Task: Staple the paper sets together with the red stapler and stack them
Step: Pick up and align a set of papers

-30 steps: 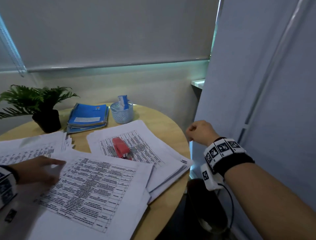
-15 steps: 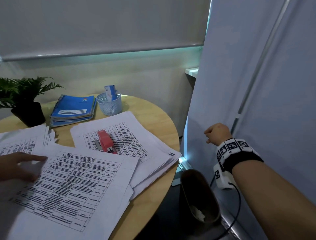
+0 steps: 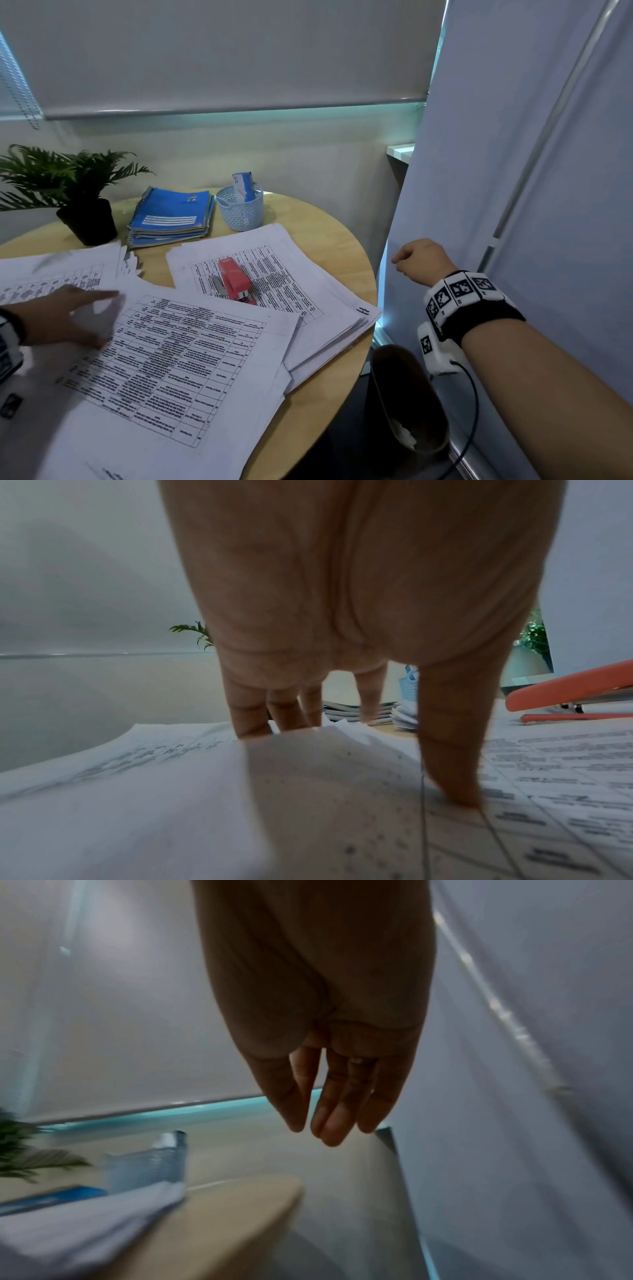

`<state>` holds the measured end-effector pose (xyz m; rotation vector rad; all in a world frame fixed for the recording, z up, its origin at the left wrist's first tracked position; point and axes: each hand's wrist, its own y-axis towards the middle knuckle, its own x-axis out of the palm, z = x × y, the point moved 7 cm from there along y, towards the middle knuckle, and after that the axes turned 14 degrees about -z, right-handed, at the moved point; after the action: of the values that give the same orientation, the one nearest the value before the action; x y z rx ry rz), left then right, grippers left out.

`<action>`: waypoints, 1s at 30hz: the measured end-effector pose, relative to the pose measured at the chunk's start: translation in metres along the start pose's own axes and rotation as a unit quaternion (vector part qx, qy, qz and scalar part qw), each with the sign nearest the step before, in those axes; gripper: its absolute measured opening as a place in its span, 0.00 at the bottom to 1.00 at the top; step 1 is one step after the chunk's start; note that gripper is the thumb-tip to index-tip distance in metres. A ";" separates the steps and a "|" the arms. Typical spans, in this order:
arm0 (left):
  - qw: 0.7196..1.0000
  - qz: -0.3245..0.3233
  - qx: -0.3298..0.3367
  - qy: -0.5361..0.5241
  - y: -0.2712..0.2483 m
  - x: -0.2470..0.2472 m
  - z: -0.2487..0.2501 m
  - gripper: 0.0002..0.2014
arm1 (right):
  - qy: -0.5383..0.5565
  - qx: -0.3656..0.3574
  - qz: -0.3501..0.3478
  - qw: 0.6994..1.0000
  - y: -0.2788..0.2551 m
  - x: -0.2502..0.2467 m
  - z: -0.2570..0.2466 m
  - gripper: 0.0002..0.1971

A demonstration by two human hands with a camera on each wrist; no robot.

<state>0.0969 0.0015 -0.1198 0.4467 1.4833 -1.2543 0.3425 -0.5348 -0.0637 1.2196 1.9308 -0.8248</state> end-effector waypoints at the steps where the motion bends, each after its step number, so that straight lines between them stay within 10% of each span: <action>1: 1.000 0.006 -0.020 -0.003 -0.016 -0.005 0.014 0.53 | -0.006 -0.016 -0.008 1.000 0.000 0.003 -0.016 0.10; 8: 0.995 0.006 -0.100 0.005 -0.051 -0.019 0.028 0.47 | -0.010 -0.134 -0.065 0.989 -0.002 0.036 -0.143 0.04; 15: 0.996 0.087 -0.023 -0.011 -0.075 -0.051 0.044 0.36 | -0.070 -0.208 -0.128 0.967 -0.019 0.090 -0.254 0.07; 25: 0.953 0.267 0.107 -0.098 -0.137 -0.130 0.062 0.27 | -0.010 -0.228 -0.209 0.951 -0.019 0.142 -0.336 0.47; 30: 0.897 0.382 0.190 -0.117 -0.171 -0.166 0.061 0.20 | 0.140 -0.295 -0.168 0.930 -0.021 0.130 -0.358 0.22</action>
<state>0.0438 -0.0585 0.1133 0.9906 0.7161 -0.8967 0.2030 -0.1925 0.0310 0.6732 2.4223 -0.1831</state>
